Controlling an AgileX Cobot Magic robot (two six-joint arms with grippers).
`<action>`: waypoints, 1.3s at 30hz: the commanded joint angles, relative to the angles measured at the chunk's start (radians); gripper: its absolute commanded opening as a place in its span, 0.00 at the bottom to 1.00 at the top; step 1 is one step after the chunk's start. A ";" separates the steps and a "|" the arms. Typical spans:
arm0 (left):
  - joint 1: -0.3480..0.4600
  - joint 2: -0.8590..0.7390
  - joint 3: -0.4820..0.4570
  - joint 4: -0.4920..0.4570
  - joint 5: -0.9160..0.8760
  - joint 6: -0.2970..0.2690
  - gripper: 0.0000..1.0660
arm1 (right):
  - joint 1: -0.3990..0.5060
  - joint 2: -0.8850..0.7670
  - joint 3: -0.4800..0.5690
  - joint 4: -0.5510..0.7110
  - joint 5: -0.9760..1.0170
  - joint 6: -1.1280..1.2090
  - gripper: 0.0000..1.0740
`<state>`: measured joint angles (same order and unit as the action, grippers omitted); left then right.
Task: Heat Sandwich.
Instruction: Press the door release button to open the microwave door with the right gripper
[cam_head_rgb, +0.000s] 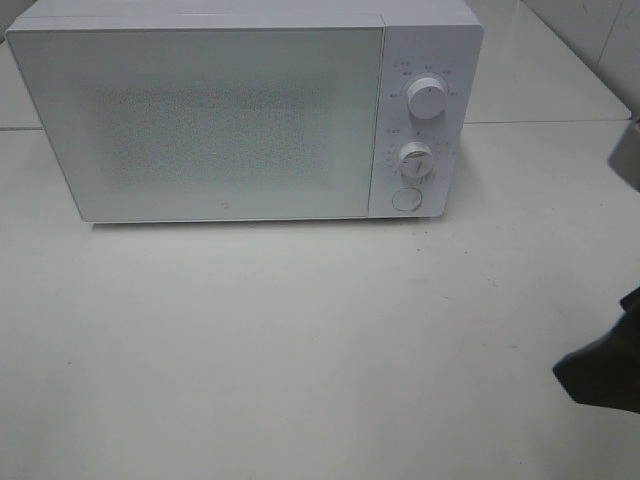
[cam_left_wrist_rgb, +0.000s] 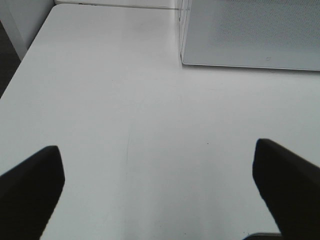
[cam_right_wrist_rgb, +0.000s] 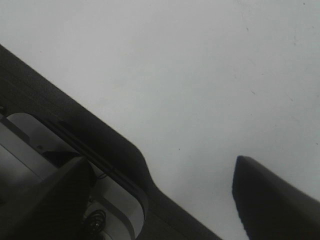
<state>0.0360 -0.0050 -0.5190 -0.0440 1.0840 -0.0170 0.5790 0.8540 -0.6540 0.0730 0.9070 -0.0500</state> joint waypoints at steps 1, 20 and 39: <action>-0.001 -0.023 0.002 0.001 -0.014 0.001 0.92 | -0.001 -0.075 -0.003 -0.014 0.050 -0.001 0.71; -0.001 -0.023 0.002 0.001 -0.014 0.001 0.92 | -0.219 -0.628 -0.001 -0.138 0.156 0.050 0.71; -0.001 -0.022 0.002 0.000 -0.014 0.001 0.92 | -0.530 -0.886 0.156 -0.147 0.089 0.128 0.71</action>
<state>0.0360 -0.0050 -0.5190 -0.0440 1.0840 -0.0170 0.0560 -0.0040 -0.5010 -0.0750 1.0140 0.0830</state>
